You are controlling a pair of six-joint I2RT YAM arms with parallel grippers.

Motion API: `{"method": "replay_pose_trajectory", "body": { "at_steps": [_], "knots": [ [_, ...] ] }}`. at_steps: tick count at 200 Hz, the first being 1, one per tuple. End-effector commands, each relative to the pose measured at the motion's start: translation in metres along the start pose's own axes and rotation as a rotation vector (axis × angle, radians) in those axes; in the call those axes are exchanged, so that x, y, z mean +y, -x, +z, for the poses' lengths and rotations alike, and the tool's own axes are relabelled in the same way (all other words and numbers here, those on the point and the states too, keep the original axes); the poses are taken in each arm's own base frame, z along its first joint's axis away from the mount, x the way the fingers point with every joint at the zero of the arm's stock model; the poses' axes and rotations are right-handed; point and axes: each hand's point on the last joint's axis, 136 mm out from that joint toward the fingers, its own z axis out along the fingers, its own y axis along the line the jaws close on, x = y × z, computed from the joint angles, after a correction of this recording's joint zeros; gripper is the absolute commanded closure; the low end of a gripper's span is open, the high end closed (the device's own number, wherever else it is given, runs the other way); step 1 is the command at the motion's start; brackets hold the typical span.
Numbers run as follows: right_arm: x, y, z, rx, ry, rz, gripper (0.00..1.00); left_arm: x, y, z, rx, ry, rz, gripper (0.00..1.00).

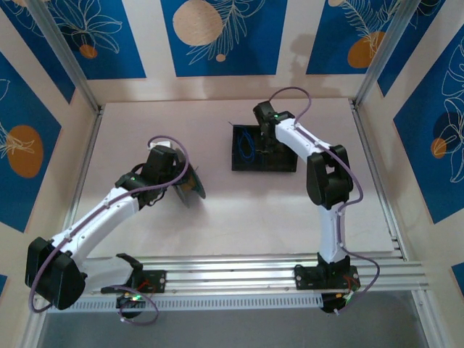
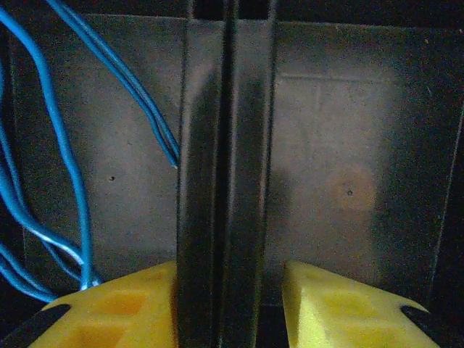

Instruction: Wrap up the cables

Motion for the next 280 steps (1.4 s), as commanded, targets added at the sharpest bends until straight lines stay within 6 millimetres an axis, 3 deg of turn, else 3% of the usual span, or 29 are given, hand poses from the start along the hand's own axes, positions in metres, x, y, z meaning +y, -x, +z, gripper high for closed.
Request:
{"method": "replay_pose_trajectory", "body": {
  "at_steps": [1, 27, 50, 93, 109, 155, 205, 258, 280],
  "knots": [
    [0.012, 0.016, -0.048, -0.102, 0.101, -0.050, 0.57, -0.007, 0.022, -0.010, -0.051, -0.039, -0.008, 0.19],
    [0.036, 0.031, -0.088, -0.184, 0.286, -0.048, 0.55, -0.007, 0.025, -0.013, -0.055, -0.037, -0.002, 0.15],
    [0.057, 0.049, -0.098, -0.232, 0.454, -0.040, 0.56, -0.006, 0.028, -0.016, -0.060, -0.036, -0.003, 0.10],
    [0.068, 0.082, -0.056, -0.209, 0.569, -0.024, 0.64, -0.012, 0.027, -0.016, -0.044, -0.064, -0.012, 0.02],
    [0.073, 0.084, -0.034, -0.168, 0.556, -0.043, 0.66, -0.012, 0.024, -0.014, -0.032, -0.064, -0.013, 0.02],
    [0.078, 0.084, 0.003, -0.112, 0.526, -0.081, 0.68, -0.016, 0.021, -0.011, -0.022, -0.090, -0.024, 0.03],
    [0.086, 0.081, 0.025, -0.083, 0.535, -0.068, 0.74, -0.022, 0.022, -0.004, -0.031, -0.110, -0.012, 0.03],
    [0.091, 0.083, 0.038, -0.070, 0.523, -0.078, 0.74, -0.046, 0.038, -0.002, -0.113, -0.233, 0.038, 0.05],
    [0.089, 0.083, 0.037, -0.081, 0.491, -0.096, 0.89, -0.055, 0.045, -0.004, -0.141, -0.294, 0.042, 0.06]
  ]
}}
